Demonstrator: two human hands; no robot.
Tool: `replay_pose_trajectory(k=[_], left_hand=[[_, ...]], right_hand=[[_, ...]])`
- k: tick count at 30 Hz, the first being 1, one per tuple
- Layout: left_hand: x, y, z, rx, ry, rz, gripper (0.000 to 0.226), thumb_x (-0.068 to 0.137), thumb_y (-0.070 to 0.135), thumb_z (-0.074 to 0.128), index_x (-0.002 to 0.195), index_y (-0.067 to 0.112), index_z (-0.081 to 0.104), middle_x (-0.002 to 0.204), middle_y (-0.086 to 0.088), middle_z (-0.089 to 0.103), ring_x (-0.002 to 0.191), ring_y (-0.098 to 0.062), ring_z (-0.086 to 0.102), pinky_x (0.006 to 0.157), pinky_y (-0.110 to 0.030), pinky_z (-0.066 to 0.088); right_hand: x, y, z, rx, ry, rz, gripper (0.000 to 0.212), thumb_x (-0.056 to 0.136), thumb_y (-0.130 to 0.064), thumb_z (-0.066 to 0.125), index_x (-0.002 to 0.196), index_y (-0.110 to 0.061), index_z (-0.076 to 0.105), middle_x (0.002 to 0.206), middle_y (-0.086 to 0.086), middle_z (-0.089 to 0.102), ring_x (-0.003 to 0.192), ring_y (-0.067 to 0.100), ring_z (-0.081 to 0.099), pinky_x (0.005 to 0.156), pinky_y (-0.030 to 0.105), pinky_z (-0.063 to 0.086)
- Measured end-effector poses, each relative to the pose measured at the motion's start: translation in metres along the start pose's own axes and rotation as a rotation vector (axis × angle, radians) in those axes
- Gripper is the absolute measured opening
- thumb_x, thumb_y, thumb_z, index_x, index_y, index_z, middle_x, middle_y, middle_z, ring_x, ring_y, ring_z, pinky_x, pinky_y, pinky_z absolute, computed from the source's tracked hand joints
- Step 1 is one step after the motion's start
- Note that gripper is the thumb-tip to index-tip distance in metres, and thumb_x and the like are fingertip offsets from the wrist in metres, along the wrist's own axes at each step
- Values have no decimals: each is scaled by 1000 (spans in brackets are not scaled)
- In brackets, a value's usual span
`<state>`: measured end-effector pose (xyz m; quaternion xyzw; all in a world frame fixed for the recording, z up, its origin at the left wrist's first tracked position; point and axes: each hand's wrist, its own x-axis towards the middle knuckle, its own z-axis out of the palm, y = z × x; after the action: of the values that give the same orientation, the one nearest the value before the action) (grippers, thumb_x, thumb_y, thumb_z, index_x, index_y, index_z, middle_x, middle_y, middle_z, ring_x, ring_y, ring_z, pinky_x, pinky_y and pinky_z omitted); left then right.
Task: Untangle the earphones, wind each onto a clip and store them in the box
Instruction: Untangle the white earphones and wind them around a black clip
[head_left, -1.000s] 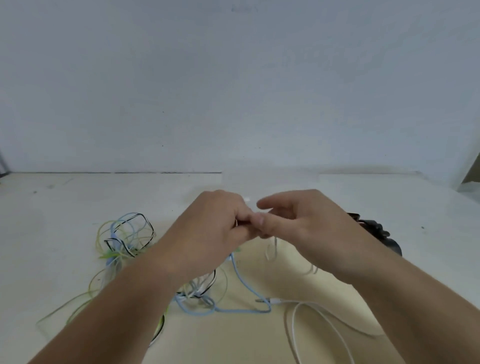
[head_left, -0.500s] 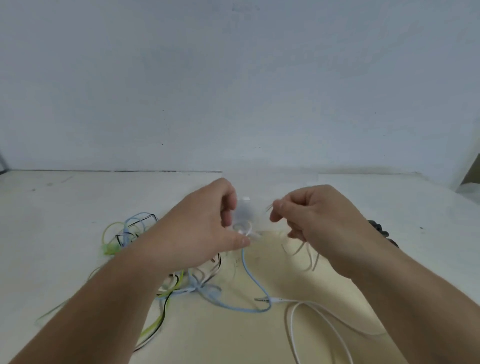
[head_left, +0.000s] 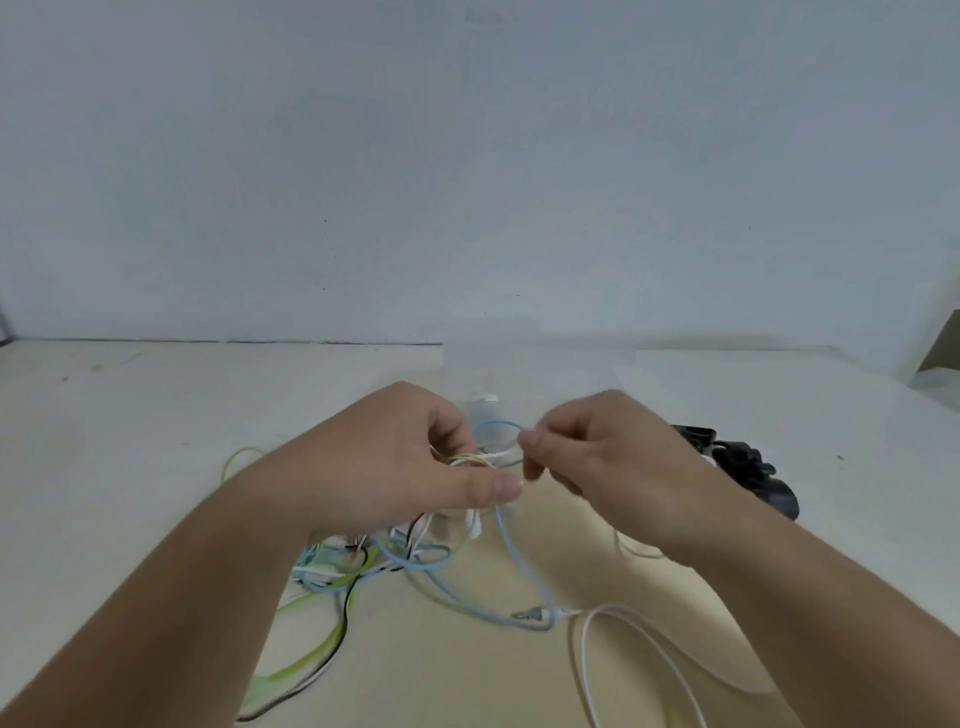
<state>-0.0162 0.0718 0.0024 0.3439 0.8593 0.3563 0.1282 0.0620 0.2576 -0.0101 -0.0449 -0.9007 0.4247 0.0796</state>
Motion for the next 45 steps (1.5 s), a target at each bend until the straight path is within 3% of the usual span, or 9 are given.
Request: replay_pose_trajectory(k=[4, 7, 15, 21, 24, 26, 32, 40, 45], left_hand=[[1, 5, 8, 89, 45, 28, 64, 67, 58, 81, 56, 11, 39, 55, 1, 26, 50, -14, 26, 49, -27, 19], [3, 4, 9, 157, 23, 8, 50, 75, 37, 81, 57, 5, 48, 51, 0, 29, 46, -14, 28, 46, -25, 22], [4, -11, 1, 387, 50, -105, 38, 74, 19, 68, 49, 15, 39, 38, 6, 32, 37, -10, 30, 44, -23, 24], [5, -20, -10, 439, 82, -74, 36, 70, 17, 70, 51, 15, 39, 44, 5, 28, 43, -13, 26, 49, -28, 24], [6, -15, -7, 373, 222, 18, 21, 74, 14, 67, 62, 16, 50, 51, 2, 52, 39, -8, 37, 44, -23, 32], [6, -11, -5, 310, 187, 54, 19, 77, 6, 65, 70, 21, 56, 62, 10, 64, 41, -5, 45, 43, -17, 36], [12, -17, 9, 427, -46, 63, 38, 62, -3, 45, 70, 28, 67, 75, -5, 70, 68, -29, 67, 64, -44, 58], [7, -8, 7, 519, -88, -124, 28, 68, -6, 46, 53, 15, 57, 51, 0, 55, 35, -6, 46, 40, -14, 35], [5, -18, -8, 584, 76, -218, 25, 83, 2, 47, 62, 13, 54, 68, -7, 64, 54, -19, 49, 53, -25, 36]], right_hand=[[6, 1, 1, 247, 273, -63, 36, 98, -30, 57, 69, -13, 69, 51, -1, 43, 48, 14, 36, 52, 27, 29], [7, 5, -3, 341, 420, 15, 39, 98, -28, 57, 63, -15, 67, 50, -1, 42, 45, 13, 32, 46, 23, 25], [3, -3, -11, 676, 356, -78, 40, 100, -18, 53, 62, -14, 65, 62, 4, 54, 54, 18, 44, 47, 25, 32], [4, 7, -20, 370, 234, 25, 31, 97, -28, 58, 74, -14, 74, 53, -2, 39, 45, 14, 27, 43, 22, 22], [-1, 6, -14, -16, -57, 58, 22, 92, -34, 63, 78, -26, 78, 55, -5, 44, 50, 15, 35, 43, 20, 27], [-1, 8, -7, 20, -114, 37, 24, 95, -32, 60, 82, -23, 78, 52, -10, 45, 45, 9, 36, 43, 16, 28], [7, 9, 0, 419, 82, 9, 32, 103, -21, 50, 83, -13, 73, 50, -7, 36, 47, 13, 24, 46, 25, 20], [9, 6, -25, 788, 302, 14, 33, 99, -12, 47, 68, -11, 58, 57, 3, 37, 47, 15, 24, 46, 26, 13], [6, 9, -46, 614, 426, 56, 29, 88, -10, 50, 59, -8, 52, 67, 15, 43, 49, 20, 31, 52, 33, 16]])
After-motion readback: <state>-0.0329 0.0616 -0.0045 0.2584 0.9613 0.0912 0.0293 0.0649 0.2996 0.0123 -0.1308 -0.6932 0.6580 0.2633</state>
